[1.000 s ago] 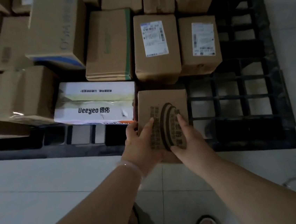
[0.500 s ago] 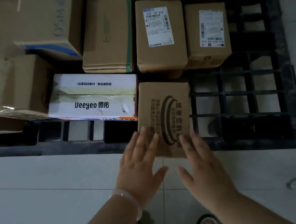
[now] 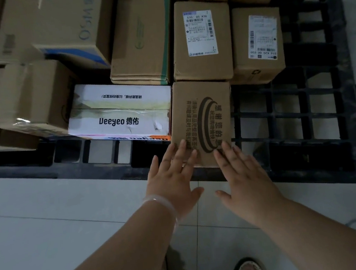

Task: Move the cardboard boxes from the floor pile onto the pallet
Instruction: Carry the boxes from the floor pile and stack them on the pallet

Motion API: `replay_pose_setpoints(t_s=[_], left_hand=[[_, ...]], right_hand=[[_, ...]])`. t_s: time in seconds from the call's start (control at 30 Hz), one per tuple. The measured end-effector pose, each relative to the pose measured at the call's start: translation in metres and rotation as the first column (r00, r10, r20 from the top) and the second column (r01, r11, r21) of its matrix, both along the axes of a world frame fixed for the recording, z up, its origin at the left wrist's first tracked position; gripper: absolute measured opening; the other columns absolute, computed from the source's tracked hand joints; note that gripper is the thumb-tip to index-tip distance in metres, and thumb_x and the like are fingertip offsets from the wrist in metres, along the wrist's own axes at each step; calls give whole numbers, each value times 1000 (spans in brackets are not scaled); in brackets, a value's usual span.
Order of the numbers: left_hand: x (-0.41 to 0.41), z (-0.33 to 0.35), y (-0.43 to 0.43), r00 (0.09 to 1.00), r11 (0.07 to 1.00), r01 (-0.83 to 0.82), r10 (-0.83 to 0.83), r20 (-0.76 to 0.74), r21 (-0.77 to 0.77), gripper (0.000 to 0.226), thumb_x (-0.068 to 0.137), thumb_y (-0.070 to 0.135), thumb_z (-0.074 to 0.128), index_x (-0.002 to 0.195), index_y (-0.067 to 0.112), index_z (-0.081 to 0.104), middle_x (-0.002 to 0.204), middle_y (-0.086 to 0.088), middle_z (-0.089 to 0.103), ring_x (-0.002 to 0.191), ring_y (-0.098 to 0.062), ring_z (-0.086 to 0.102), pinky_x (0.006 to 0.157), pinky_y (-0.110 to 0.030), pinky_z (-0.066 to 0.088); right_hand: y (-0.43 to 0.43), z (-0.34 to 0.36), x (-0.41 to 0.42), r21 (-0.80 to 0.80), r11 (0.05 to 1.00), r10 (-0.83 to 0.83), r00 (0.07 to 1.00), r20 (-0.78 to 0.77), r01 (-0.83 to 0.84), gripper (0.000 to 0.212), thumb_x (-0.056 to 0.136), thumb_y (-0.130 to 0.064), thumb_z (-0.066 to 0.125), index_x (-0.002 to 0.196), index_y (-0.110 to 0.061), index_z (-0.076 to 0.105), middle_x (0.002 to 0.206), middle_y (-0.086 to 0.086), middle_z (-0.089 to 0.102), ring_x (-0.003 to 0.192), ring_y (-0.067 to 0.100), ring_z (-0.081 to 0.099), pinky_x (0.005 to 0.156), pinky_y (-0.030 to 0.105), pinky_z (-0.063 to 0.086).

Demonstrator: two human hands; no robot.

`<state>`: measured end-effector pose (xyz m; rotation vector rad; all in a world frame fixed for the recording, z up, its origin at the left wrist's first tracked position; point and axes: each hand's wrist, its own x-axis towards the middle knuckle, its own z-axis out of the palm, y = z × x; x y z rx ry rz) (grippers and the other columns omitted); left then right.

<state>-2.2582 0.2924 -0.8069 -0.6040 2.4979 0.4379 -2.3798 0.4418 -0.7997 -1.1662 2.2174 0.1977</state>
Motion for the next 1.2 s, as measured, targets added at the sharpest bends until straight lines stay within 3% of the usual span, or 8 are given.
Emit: replay_pose_setpoints(t_s=[0.27, 0.43, 0.6, 0.7, 0.8, 0.93, 1.03, 1.2], left_hand=[[27, 96, -16, 989, 989, -136, 133, -59, -54, 88, 88, 72, 37, 147, 46, -23, 157, 10, -32, 146, -17, -27, 116, -45, -15], [41, 219, -22, 953, 951, -283, 264, -150, -125, 89, 87, 74, 37, 148, 46, -20, 158, 6, -31, 147, -19, -22, 119, -47, -9], [68, 354, 10, 890, 899, -414, 367, -270, -143, 91, 85, 76, 39, 147, 47, -20, 156, 9, -31, 147, -16, -21, 114, -43, -14], [102, 426, 36, 836, 840, -513, 443, -323, -175, 93, 84, 76, 42, 146, 48, -22, 159, 7, -26, 149, -18, -16, 114, -43, -13], [149, 481, 64, 784, 775, -602, 531, -321, -190, 94, 83, 77, 42, 144, 49, -24, 153, 9, -32, 149, -19, -15, 118, -47, -7], [216, 537, 87, 696, 670, -710, 622, -359, -216, 93, 84, 77, 39, 131, 52, -37, 158, 6, -27, 149, -20, -16, 119, -48, -6], [271, 571, 94, 615, 578, -784, 678, -402, -226, 91, 85, 77, 39, 139, 49, -29, 161, 4, -23, 149, -21, -16, 118, -47, -7], [385, 607, 103, 471, 400, -882, 755, -456, -247, 91, 84, 79, 36, 147, 48, -21, 162, 5, -21, 150, -20, -12, 120, -46, -3]], right_hand=[[-17, 100, -7, -32, 997, 75, 997, 10, -74, 108, 84, -76, 46, 144, -39, -36, 158, -6, -35, 144, 15, -32, 120, 45, -16], [-36, 225, -4, -81, 985, 155, 988, 20, -153, 117, 75, -83, 53, 148, -41, -28, 157, -6, -37, 145, 16, -31, 116, 44, -22], [-40, 368, 27, -194, 933, 306, 952, -15, -303, 117, 73, -82, 55, 151, -40, -22, 160, -4, -32, 150, 21, -20, 120, 48, -12], [-35, 439, 57, -232, 892, 395, 918, -11, -387, 112, 76, -81, 54, 153, -40, -16, 160, -6, -29, 148, 19, -25, 118, 47, -14], [-26, 494, 93, -239, 792, 568, 822, -52, -562, 106, 80, -80, 47, 154, -36, -16, 160, -6, -31, 140, 14, -37, 114, 46, -18], [-27, 544, 147, -277, 660, 704, 704, -98, -698, 100, 83, -79, 41, 153, -37, -16, 160, -5, -30, 140, 14, -38, 116, 46, -22], [-38, 575, 199, -305, 560, 775, 617, -134, -770, 99, 84, -80, 39, 153, -38, -16, 162, -3, -26, 143, 18, -34, 119, 51, -14], [-64, 620, 312, -395, 372, 864, 469, -183, -840, 96, 83, -79, 43, 153, -43, -13, 163, -7, -21, 146, 12, -28, 116, 44, -14]])
